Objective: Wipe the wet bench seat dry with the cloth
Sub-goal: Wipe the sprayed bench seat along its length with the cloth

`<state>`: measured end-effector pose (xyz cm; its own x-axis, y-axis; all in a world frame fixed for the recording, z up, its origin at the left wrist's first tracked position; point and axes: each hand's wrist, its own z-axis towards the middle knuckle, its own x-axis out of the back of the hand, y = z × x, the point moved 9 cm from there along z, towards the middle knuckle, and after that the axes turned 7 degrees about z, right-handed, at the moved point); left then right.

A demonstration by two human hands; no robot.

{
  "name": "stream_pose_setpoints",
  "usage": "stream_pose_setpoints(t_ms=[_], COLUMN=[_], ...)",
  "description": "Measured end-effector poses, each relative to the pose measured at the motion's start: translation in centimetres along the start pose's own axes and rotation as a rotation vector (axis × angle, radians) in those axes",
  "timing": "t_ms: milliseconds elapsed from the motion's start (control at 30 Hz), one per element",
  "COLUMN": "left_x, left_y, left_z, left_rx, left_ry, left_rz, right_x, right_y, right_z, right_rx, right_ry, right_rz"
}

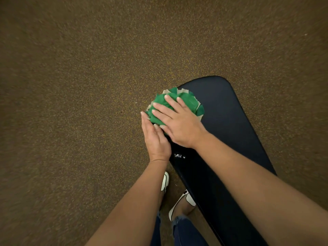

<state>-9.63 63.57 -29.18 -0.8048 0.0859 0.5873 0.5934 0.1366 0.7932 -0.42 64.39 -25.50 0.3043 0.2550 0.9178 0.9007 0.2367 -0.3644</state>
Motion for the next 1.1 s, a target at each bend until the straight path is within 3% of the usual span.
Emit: stream_pose_setpoints(t_ms=[67,233,333,433,467,600,633,800,967,1033,1100], left_x=[0.2,0.3,0.4,0.6,0.6,0.3,0.5,-0.1,-0.8,-0.8,-0.2], left_y=[0.2,-0.7,-1.6,-1.3,-1.3,-1.5,-1.2,-2.1,-1.6,-1.3,-1.2], left_z=[-0.1,-0.1,-0.1,-0.3,-0.4,-0.1,-0.2,-0.4,-0.1,-0.1,-0.4], left_rx=[-0.007,0.115,0.262,0.280,0.282,0.329,0.331,0.485,0.506,0.486,0.501], left_ry=[0.019,0.055,0.083,0.093,0.096,0.105,0.121,0.042,-0.039,-0.048,-0.044], left_rz=[-0.009,-0.206,-0.495,-0.551,-0.538,-0.559,-0.611,-0.866,-0.919,-0.943,-0.939], right_x=[0.4,1.4,-0.2,-0.2,0.0,1.5,1.2,-0.3,1.8,0.8,-0.8], right_y=[1.5,2.5,-0.5,0.0,1.0,2.5,1.3,-0.6,2.9,-0.1,-2.6], right_z=[-1.1,1.1,0.4,-2.2,-2.2,0.7,1.1,-2.2,1.5,2.6,1.0], right_rx=[0.048,-0.297,-0.092,0.150,0.143,-0.224,-0.240,0.122,-0.255,-0.201,-0.029], right_ry=[0.011,0.149,0.073,-0.020,-0.011,0.146,0.160,0.015,0.140,0.112,0.037], right_rz=[-0.031,-0.017,-0.016,-0.036,-0.054,-0.033,-0.012,-0.006,-0.030,0.001,0.023])
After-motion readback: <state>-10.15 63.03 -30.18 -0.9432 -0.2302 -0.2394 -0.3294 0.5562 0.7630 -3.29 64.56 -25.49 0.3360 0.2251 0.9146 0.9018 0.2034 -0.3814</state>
